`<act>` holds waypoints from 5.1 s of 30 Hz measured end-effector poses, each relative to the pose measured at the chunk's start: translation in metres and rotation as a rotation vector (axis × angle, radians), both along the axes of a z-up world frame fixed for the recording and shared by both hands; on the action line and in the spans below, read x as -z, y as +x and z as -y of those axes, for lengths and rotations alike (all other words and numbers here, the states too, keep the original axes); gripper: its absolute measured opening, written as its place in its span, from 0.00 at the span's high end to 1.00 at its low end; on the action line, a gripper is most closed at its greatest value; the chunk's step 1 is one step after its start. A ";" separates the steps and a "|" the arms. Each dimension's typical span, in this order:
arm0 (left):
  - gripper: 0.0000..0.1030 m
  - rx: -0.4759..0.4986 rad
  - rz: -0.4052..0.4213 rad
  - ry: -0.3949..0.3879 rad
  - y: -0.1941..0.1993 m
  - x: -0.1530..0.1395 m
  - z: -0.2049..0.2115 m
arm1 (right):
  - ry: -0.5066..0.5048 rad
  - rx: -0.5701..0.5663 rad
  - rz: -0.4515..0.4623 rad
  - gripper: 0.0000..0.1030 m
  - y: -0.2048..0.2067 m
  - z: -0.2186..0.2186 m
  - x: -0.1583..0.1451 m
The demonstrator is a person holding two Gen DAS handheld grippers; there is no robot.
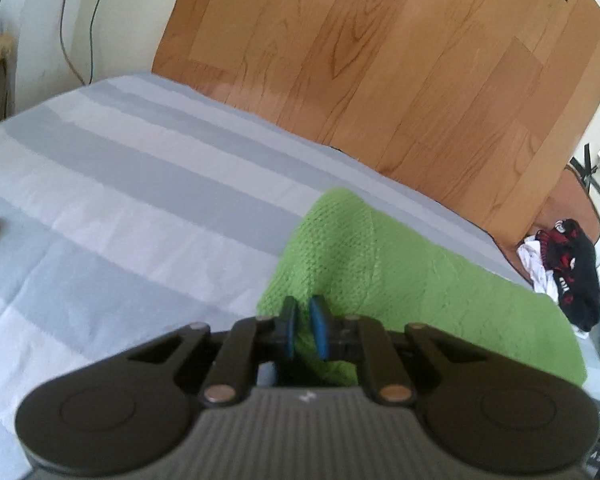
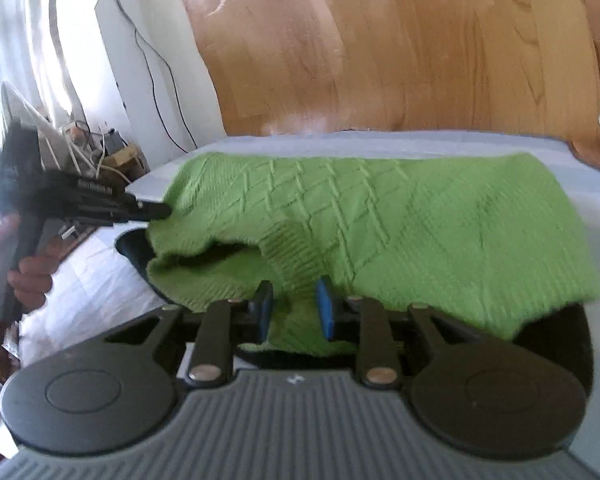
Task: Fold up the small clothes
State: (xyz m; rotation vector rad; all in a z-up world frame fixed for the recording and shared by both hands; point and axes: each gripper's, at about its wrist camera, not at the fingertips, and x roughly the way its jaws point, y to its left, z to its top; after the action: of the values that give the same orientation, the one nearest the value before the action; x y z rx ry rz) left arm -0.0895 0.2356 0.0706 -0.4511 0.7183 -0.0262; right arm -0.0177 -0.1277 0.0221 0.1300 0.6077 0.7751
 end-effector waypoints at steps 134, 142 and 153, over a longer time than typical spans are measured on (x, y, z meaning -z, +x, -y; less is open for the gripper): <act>0.06 -0.173 0.282 0.575 0.039 -0.011 0.052 | 0.017 0.112 0.165 0.65 0.104 -0.173 -0.021; 0.02 -0.186 0.273 0.552 0.038 -0.011 0.050 | 0.016 0.113 0.166 0.65 0.104 -0.173 -0.020; 0.00 -0.183 0.257 0.487 0.040 -0.011 0.039 | 0.016 0.113 0.165 0.65 0.104 -0.173 -0.021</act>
State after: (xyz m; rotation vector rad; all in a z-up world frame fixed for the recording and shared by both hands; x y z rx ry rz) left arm -0.0490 0.1964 0.0815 -0.0422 0.4077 0.2548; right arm 0.0863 0.0452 0.0432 0.1131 0.4335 0.6737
